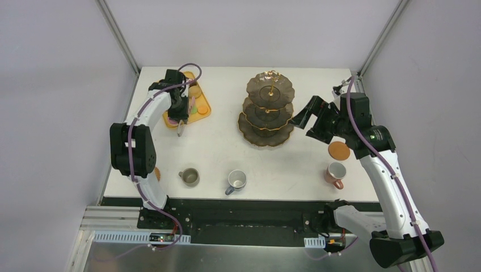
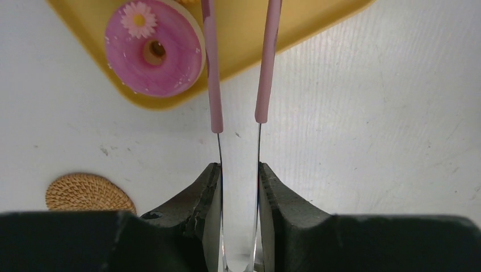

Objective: Serve the afternoon tea
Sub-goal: Pick up the desert from the tray.

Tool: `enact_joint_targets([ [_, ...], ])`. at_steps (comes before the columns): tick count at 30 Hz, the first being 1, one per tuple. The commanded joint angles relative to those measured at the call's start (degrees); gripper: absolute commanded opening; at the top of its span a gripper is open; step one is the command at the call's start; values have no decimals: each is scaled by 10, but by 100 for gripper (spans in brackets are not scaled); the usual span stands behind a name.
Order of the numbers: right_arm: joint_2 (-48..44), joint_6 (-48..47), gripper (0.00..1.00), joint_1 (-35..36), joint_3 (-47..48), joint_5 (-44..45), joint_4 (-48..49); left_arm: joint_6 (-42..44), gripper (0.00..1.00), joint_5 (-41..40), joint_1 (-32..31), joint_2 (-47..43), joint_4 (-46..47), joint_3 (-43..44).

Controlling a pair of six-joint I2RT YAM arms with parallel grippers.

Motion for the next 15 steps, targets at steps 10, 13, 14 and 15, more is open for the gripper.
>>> enact_joint_targets([
  [10,4,-1,99,1,2,0,7,28,27,-10,1,63,-60,123],
  [13,6,0,99,1,3,0,8,30,31,-10,1,70,-60,134],
  [14,7,0,99,0,3,-1,8,30,33,-10,1,73,-61,137],
  [15,7,0,99,1,3,-2,9,31,34,-10,1,75,-63,141],
])
